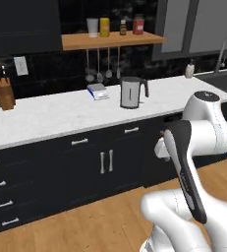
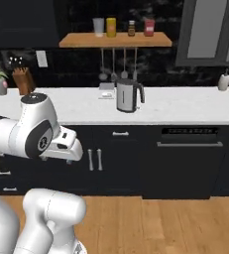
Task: Navigate to the shelves.
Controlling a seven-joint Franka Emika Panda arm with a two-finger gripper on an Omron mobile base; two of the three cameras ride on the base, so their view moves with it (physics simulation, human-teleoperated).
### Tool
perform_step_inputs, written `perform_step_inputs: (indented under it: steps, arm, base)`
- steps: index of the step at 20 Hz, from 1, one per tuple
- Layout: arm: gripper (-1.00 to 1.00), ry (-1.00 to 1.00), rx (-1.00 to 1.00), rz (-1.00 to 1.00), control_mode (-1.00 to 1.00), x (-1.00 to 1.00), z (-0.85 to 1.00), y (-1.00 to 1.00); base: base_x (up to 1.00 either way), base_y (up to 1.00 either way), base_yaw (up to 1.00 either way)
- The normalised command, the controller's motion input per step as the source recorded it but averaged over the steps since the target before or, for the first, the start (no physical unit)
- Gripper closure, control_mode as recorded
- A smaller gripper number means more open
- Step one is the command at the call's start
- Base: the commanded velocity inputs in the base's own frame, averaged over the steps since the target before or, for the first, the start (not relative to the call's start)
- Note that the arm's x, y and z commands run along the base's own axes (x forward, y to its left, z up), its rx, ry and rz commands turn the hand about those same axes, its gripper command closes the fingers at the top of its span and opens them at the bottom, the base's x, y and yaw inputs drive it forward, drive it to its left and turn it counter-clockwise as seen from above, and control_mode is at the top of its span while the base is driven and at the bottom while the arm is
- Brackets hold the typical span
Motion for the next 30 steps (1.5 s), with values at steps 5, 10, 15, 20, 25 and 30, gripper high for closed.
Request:
perform_step_inputs:
  steps: [5, 10, 15, 20, 25, 30]
  arm:
    - [-1.00, 0.00, 0.00, 0.00, 1.00, 0.00, 0.00, 0.00]
    - [-1.00, 0.00, 0.00, 0.00, 1.00, 0.00, 0.00, 0.00]
    - [-1.00, 0.00, 0.00, 0.00, 1.00, 0.00, 0.00, 0.00]
    - [-1.00, 0.00, 0.00, 0.00, 1.00, 0.00, 0.00, 0.00]
    - [-1.00, 0.00, 0.00, 0.00, 1.00, 0.00, 0.00, 0.00]
    - [-1.00, 0.00, 0.00, 0.00, 1.00, 0.00, 0.00, 0.00]
  base:
    - [0.99, -0.70, 0.47]
    - [0.88, -0.72, 0.39]
    - [0.82, -0.59, 0.25]
    - [0.66, -0.37, 0.05]
    - [0.67, -0.10, -0.01]
    - [0.74, 0.00, -0.09]
